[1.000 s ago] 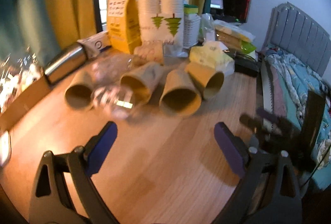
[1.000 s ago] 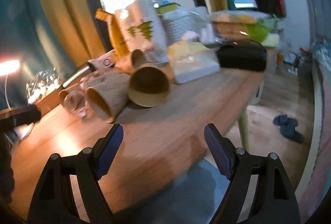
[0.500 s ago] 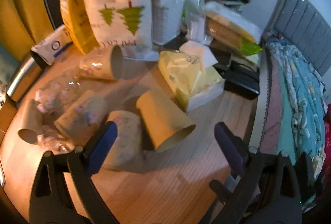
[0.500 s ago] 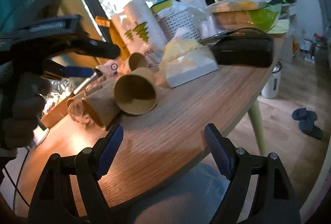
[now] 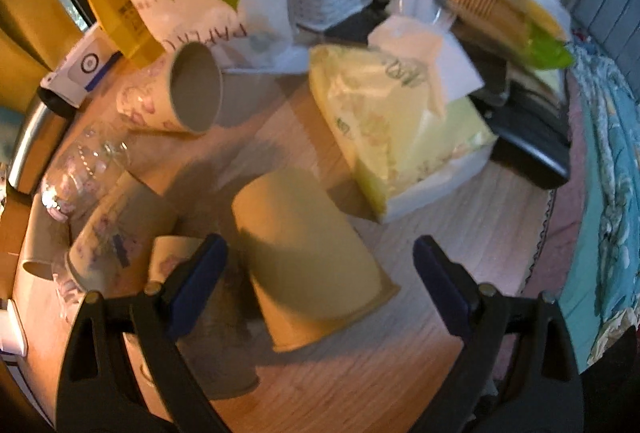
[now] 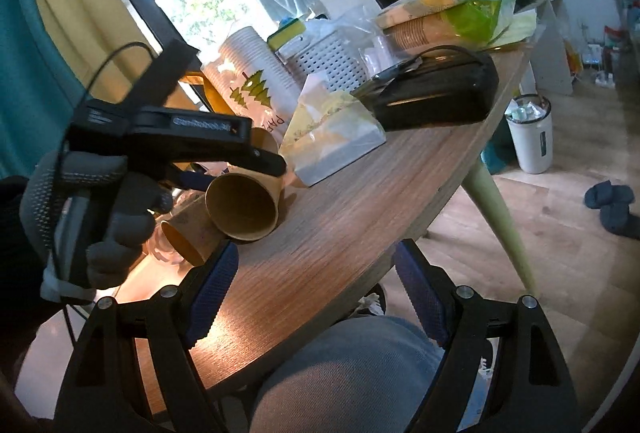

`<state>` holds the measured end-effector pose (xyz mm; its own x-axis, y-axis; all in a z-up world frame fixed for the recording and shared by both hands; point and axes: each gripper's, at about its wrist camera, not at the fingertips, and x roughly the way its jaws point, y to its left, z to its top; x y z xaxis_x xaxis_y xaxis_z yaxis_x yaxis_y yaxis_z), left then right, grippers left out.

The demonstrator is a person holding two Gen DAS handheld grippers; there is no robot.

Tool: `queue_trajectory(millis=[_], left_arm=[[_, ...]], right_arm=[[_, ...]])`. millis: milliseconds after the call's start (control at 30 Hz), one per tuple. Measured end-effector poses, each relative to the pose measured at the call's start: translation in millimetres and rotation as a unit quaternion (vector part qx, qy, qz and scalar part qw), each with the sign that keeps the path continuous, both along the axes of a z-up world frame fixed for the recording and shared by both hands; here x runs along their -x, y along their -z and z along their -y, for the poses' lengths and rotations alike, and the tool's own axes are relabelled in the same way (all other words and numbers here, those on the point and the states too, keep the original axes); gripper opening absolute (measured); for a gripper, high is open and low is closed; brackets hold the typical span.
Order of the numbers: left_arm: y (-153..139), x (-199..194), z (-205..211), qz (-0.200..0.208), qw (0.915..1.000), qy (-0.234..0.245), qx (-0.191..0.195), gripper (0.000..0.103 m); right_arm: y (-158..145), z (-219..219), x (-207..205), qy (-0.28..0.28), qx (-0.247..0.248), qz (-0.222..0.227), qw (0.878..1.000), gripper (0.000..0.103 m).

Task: Flip cup upside down
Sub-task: 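Move the left gripper down toward a tan paper cup lying on its side, then close the left gripper on the tan cup's body and lift it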

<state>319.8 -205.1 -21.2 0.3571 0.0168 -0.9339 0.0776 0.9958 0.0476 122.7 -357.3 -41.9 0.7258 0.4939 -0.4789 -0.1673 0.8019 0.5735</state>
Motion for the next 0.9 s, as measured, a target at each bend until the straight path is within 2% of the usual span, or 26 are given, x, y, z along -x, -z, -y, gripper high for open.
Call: queue_trajectory(millis=[133, 233, 267, 467, 633, 767, 900], left_arm=[[17, -8, 6, -0.024, 0.9995, 0.008, -0.017, 0.093], [19, -10, 8, -0.031, 0.9993, 0.014, -0.017, 0.073], [19, -9, 9, -0.032, 0.9992, 0.016, -0.015, 0.062], [10, 11, 12, -0.011, 0.9991, 0.041, -0.003, 0.060], [-14, 48, 17, 0.028, 0.9963, 0.078, 0.022, 0.060], [-42, 91, 10, 0.077, 0.9897, 0.116, 0.032, 0.060], [-63, 137, -5, 0.140, 0.9788, 0.148, 0.025, 0.060]], right_arm=[[1, 3, 1, 0.000, -0.004, 0.000, 1.000, 0.083], [2, 4, 0, 0.002, -0.003, -0.001, 1.000, 0.083], [2, 4, 0, 0.003, -0.002, -0.001, 1.000, 0.083], [0, -1, -1, 0.006, 0.013, 0.000, 1.000, 0.083], [-7, -8, 2, 0.004, 0.028, 0.001, 1.000, 0.083], [-21, -15, 6, 0.001, 0.039, 0.011, 0.999, 0.083], [-38, -28, 14, -0.008, 0.044, 0.023, 0.999, 0.083]])
